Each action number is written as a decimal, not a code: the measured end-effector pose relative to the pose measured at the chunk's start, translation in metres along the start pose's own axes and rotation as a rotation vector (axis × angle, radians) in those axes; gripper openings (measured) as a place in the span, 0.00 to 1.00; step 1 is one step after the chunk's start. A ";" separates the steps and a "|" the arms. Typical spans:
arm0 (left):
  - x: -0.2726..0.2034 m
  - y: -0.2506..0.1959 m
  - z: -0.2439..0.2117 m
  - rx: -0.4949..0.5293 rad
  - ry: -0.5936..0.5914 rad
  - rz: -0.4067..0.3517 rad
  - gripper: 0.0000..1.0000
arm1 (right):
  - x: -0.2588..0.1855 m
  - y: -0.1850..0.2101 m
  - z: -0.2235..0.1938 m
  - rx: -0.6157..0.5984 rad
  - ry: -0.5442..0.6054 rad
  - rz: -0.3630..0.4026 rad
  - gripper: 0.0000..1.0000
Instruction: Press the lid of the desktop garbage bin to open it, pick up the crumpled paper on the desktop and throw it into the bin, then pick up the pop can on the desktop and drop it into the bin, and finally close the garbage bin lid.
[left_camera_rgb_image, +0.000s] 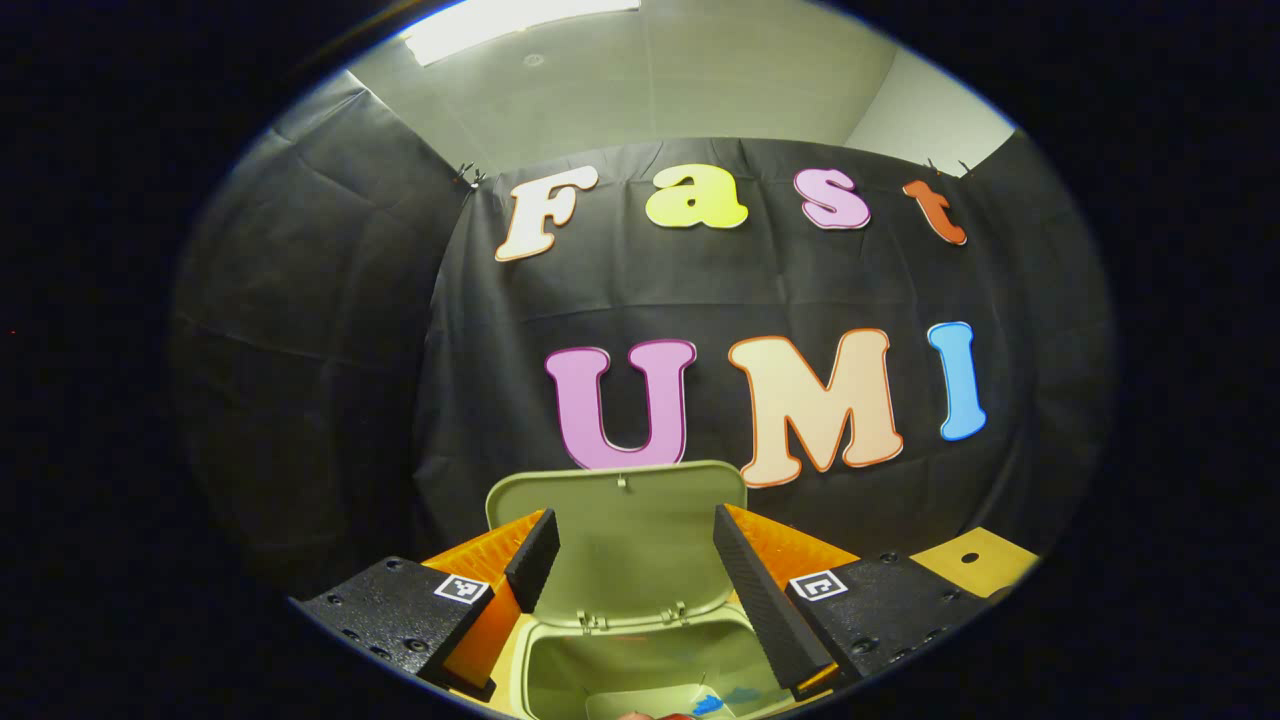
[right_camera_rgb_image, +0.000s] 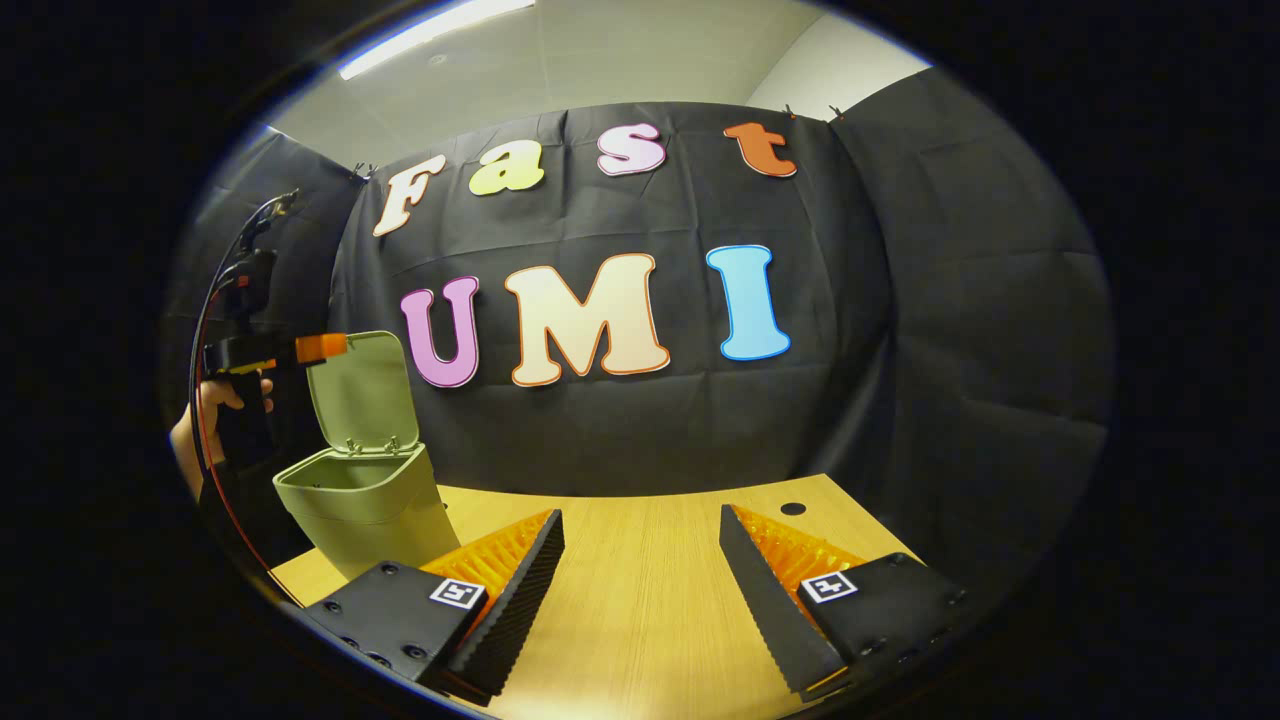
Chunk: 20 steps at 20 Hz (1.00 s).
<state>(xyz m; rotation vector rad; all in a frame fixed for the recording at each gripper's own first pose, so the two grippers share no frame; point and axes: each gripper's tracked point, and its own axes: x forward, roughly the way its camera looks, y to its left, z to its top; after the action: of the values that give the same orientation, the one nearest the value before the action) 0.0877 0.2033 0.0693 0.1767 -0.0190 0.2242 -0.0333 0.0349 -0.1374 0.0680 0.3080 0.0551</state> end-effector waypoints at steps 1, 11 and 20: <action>0.007 0.002 0.006 0.003 -0.007 -0.007 0.92 | 0.000 0.003 0.000 0.002 -0.003 -0.007 0.96; 0.075 0.016 0.000 -0.018 0.076 -0.030 0.92 | 0.000 0.019 -0.003 0.002 -0.008 -0.053 0.99; 0.043 0.009 -0.005 -0.044 0.100 -0.021 0.94 | 0.001 0.013 0.001 -0.001 -0.003 -0.010 0.98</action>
<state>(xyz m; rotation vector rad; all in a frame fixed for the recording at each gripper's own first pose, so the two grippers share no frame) 0.1279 0.2220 0.0680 0.1212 0.0771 0.2108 -0.0320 0.0476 -0.1356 0.0657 0.3049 0.0451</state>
